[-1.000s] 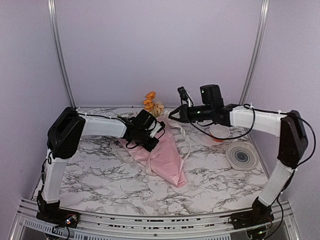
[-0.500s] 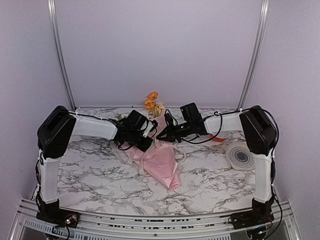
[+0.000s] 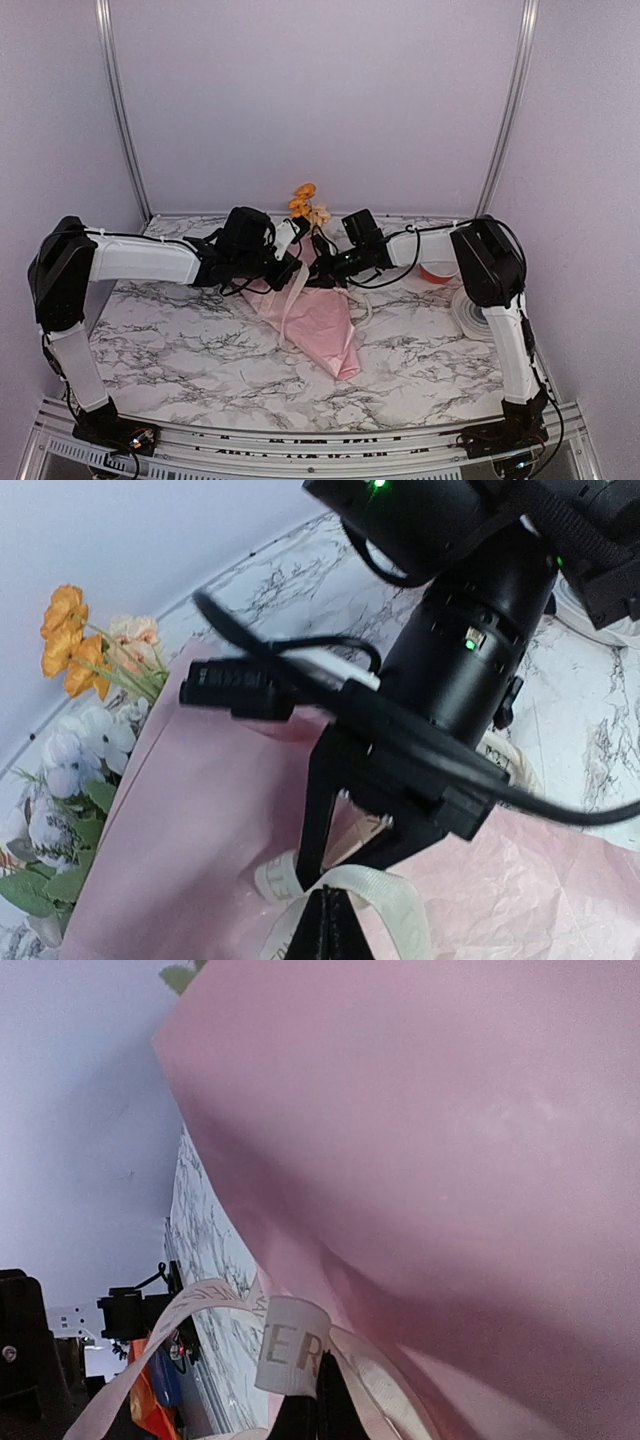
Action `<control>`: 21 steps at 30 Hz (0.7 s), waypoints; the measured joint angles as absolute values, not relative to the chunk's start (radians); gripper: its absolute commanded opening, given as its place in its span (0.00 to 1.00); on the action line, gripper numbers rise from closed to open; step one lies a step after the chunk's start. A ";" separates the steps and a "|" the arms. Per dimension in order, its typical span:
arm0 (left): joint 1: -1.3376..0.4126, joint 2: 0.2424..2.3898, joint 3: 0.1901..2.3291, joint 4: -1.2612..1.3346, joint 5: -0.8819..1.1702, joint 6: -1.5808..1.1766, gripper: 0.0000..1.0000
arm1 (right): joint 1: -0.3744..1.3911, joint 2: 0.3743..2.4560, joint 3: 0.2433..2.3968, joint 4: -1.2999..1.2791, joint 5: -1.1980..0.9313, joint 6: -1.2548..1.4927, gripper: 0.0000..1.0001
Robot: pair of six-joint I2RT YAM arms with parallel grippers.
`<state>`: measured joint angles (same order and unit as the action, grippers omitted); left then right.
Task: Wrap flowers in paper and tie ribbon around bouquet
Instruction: Cross the ribbon over the folded bouquet.
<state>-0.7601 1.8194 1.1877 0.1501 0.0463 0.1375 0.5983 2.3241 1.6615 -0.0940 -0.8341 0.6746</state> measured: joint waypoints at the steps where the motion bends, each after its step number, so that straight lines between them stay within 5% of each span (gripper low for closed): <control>1: -0.760 1.817 1.191 0.159 0.051 0.149 0.00 | 0.608 2.324 1.662 -0.094 -0.853 0.666 0.00; 11: -0.766 1.883 1.309 0.184 0.106 0.236 0.00 | 0.620 2.302 1.556 -0.094 -0.912 0.633 0.30; 21: -0.766 2.088 1.415 0.163 0.051 0.207 0.00 | 0.559 2.125 1.414 0.015 -0.863 0.715 0.31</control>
